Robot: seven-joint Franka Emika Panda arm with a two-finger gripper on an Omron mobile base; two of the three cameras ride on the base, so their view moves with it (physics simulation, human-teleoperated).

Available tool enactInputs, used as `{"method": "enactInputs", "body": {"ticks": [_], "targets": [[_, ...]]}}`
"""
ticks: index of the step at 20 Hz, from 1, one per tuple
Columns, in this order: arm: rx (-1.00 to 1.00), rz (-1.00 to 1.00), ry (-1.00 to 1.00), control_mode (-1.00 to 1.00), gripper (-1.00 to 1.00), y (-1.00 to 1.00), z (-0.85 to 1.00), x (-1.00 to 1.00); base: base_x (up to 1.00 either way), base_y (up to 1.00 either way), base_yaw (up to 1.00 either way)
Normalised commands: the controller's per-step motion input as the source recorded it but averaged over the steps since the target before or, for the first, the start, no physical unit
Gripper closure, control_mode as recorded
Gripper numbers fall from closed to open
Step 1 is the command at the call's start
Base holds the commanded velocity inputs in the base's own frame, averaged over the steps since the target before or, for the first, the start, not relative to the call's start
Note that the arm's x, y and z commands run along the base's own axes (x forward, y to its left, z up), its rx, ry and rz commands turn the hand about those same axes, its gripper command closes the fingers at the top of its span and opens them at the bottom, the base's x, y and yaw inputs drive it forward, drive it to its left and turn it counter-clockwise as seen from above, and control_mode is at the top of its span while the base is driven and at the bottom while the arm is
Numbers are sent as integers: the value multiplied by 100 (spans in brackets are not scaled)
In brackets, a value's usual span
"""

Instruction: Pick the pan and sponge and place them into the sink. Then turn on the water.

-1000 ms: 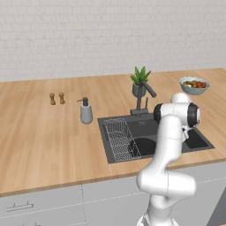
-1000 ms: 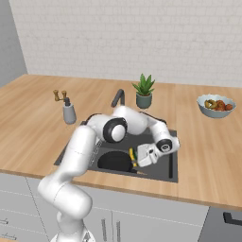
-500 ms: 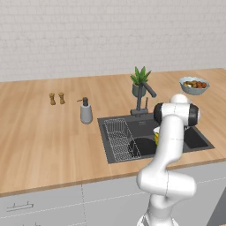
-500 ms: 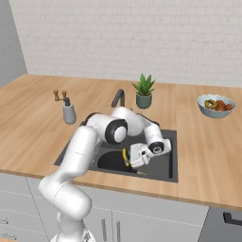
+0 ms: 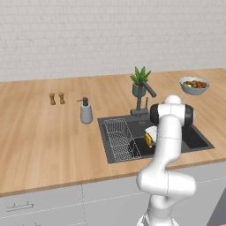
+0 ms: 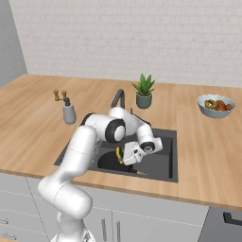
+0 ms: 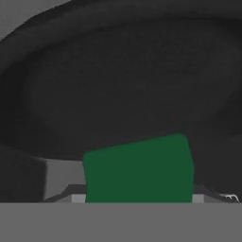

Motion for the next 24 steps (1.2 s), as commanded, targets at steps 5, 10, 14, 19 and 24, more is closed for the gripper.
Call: {"method": "enactInputs", "body": {"ticks": [5, 10, 14, 19, 24], "targets": [[6, 5, -1, -100, 100, -11, -53, 47, 0, 0, 0], [4, 5, -6, -100, 100, -18, -59, 31, 0, 0, 0], [1, 4, -5, -100, -100, -8, -54, 23, 0, 0, 0], [0, 0, -1, -100, -100, 0, -42, 29, 0, 0, 0], [7, 0, 0, -100, -100, -5, -7, 9, 0, 0, 0]]}}
